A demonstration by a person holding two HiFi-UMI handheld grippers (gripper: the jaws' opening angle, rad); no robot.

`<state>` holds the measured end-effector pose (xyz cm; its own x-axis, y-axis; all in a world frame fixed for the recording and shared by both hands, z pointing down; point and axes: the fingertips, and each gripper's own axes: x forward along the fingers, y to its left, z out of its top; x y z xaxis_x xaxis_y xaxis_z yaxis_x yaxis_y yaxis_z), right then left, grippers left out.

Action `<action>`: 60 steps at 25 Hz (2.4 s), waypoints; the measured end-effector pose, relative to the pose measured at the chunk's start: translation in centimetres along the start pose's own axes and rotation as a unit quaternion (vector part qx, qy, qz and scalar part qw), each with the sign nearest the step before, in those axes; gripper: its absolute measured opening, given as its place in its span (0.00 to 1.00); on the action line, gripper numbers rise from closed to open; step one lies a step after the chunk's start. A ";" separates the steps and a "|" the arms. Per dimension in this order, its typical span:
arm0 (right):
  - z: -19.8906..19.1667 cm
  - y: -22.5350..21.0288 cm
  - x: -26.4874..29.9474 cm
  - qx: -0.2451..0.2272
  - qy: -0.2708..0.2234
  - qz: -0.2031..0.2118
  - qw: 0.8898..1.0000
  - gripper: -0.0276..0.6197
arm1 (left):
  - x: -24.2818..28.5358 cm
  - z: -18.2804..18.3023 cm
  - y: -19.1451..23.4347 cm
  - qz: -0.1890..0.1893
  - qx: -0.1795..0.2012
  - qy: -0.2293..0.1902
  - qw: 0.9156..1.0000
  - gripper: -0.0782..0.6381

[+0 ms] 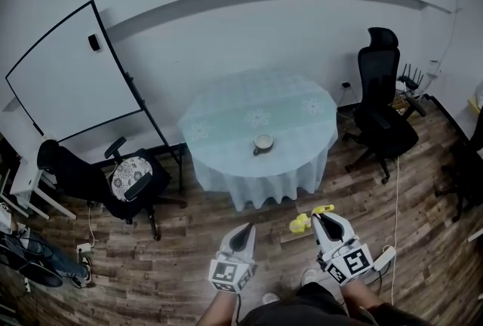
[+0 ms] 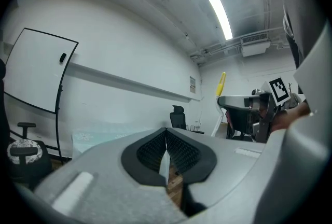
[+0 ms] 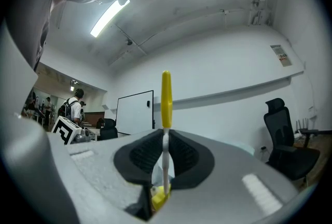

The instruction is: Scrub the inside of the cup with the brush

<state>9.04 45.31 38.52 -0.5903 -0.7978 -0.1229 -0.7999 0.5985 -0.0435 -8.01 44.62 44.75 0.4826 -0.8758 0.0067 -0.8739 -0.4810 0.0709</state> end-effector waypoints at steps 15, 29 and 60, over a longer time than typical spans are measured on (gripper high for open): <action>-0.6 -5.7 7.9 -0.010 0.006 0.023 1.000 0.10 | 9.1 0.6 3.3 -0.004 0.003 0.015 1.000 0.12; -2.0 -14.2 16.2 0.011 0.013 0.052 0.998 0.10 | 20.2 1.3 6.5 0.032 0.014 0.024 0.999 0.12; -3.0 -17.9 29.5 0.004 0.011 0.050 0.999 0.10 | 30.2 1.0 17.6 0.039 0.004 0.046 0.998 0.12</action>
<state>5.66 10.83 38.61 -0.6689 -0.7360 -0.1045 -0.7366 0.6751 -0.0403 -8.91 9.68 45.25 0.4162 -0.9033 0.1041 -0.9092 -0.4121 0.0595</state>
